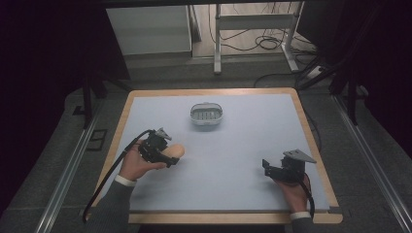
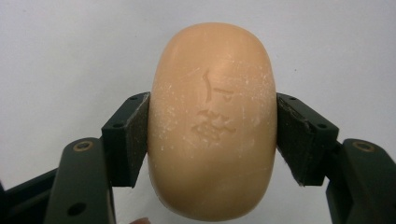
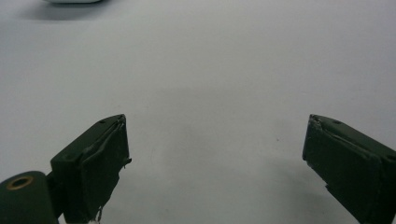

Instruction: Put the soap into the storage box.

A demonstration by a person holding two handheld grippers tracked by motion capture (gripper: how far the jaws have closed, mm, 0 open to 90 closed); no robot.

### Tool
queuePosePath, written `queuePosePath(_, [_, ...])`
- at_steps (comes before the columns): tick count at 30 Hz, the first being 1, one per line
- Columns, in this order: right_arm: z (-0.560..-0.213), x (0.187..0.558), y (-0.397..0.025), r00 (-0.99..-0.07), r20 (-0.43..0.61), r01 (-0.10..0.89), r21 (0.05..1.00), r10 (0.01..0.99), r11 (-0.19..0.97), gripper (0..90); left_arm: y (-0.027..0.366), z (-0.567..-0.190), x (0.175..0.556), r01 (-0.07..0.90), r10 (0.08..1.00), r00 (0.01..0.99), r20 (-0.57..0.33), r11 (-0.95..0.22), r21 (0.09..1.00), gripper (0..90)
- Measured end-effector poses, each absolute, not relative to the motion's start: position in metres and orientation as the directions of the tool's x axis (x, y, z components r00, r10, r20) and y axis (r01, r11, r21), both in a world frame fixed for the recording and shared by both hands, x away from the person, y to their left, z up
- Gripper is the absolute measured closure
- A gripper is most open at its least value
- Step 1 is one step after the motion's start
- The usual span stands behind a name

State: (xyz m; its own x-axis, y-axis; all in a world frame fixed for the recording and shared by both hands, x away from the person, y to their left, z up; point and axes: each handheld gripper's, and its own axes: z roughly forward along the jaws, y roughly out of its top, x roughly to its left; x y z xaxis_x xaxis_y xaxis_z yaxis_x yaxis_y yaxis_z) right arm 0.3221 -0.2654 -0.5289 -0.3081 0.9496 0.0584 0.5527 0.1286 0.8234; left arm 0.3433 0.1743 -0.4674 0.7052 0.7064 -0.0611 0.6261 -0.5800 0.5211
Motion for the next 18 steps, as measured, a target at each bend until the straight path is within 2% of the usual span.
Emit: queuePosePath(18, [-0.529, 0.322, -0.265, -0.303, 0.059, 0.554, 0.823, 0.951, 0.126, 7.3, 0.173, -0.467, 0.355, 0.636, 0.717, 0.694, -0.068, -0.566, 0.525, 32.2])
